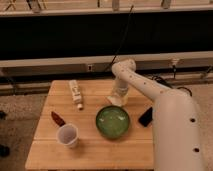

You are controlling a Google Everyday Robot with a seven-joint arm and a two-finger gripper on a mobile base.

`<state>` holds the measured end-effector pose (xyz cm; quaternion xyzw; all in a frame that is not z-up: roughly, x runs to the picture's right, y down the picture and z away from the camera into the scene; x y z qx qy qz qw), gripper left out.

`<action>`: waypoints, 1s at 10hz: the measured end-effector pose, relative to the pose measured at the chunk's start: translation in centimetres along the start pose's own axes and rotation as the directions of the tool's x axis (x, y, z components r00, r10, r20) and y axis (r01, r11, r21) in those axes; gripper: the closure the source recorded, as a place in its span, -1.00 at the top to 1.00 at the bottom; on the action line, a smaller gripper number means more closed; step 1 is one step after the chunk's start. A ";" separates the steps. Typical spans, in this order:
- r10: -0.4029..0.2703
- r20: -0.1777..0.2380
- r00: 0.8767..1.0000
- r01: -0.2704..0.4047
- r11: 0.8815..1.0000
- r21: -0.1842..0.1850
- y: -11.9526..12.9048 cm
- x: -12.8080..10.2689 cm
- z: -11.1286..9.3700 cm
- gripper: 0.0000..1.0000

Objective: Place the white sponge in the ceramic cup

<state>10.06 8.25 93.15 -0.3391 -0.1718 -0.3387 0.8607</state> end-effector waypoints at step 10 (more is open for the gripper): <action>0.014 0.041 0.999 -0.018 0.996 0.087 -0.2 -1.3 -1.9 -1.00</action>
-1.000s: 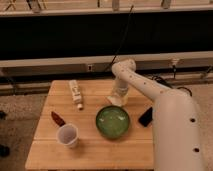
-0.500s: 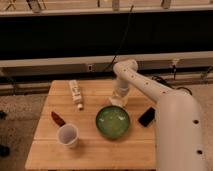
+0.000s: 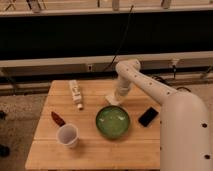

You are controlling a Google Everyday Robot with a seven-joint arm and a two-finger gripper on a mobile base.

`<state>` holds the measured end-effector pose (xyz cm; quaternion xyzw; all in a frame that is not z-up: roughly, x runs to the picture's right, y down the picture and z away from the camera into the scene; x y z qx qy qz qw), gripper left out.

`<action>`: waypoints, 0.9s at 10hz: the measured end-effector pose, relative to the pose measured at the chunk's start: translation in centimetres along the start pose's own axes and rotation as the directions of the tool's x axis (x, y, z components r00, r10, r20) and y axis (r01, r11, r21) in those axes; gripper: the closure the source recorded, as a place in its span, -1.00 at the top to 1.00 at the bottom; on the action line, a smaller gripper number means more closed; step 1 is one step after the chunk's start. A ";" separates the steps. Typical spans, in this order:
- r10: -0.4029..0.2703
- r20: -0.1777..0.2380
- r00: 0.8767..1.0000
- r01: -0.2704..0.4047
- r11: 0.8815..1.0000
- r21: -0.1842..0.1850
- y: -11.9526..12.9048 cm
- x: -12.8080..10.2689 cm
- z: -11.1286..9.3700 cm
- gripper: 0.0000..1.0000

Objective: Place the white sponge in the ceramic cup

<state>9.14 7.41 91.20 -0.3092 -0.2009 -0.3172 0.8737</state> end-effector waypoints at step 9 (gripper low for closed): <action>-0.095 -0.040 0.995 0.098 0.990 0.101 -4.6 -3.2 -7.6 -1.00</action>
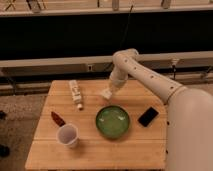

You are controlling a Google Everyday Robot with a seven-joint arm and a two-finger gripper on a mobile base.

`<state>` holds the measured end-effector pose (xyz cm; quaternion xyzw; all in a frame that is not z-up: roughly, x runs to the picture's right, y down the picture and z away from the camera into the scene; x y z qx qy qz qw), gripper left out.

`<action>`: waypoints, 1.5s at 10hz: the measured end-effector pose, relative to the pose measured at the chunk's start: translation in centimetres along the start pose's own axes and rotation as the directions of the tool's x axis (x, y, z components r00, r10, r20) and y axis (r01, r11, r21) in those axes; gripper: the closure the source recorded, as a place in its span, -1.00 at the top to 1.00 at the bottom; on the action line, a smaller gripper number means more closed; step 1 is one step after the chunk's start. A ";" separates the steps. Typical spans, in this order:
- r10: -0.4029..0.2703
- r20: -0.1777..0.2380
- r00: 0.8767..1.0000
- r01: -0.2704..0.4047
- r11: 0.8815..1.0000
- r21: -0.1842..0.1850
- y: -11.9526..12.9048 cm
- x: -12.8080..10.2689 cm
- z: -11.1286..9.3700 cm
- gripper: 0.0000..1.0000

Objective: Place the white sponge in the ceramic cup

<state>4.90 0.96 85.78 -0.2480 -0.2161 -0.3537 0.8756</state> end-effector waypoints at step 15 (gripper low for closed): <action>-0.255 0.116 0.960 0.258 0.966 -0.012 2.1 -13.7 -8.7 -1.00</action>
